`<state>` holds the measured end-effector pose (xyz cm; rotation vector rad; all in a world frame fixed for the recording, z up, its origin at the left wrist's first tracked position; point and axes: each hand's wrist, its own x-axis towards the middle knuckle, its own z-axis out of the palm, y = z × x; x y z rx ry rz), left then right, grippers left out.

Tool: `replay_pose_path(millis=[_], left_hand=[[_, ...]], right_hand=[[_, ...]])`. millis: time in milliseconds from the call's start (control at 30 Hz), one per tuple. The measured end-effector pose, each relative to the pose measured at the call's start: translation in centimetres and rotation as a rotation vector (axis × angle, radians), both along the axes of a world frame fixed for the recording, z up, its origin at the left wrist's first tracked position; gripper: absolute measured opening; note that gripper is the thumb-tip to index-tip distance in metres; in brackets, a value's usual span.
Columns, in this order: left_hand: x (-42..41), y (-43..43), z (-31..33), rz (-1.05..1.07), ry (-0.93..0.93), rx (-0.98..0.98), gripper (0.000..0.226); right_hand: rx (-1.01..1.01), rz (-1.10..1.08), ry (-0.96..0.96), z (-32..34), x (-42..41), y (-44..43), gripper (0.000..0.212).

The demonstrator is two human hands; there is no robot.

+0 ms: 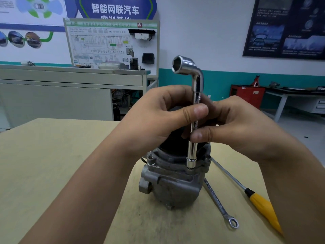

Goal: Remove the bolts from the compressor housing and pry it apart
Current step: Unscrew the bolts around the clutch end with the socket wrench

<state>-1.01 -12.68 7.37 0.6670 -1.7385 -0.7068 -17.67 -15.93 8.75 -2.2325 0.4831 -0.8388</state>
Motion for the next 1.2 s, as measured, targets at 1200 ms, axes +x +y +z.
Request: replay_pose_path(millis=[1200], left_hand=[[-0.03,-0.03,-0.07,0.030,0.034,0.037,0.022]], right_hand=[[0.078,0.055,-0.090,-0.33,-0.16,-0.67,0.020]])
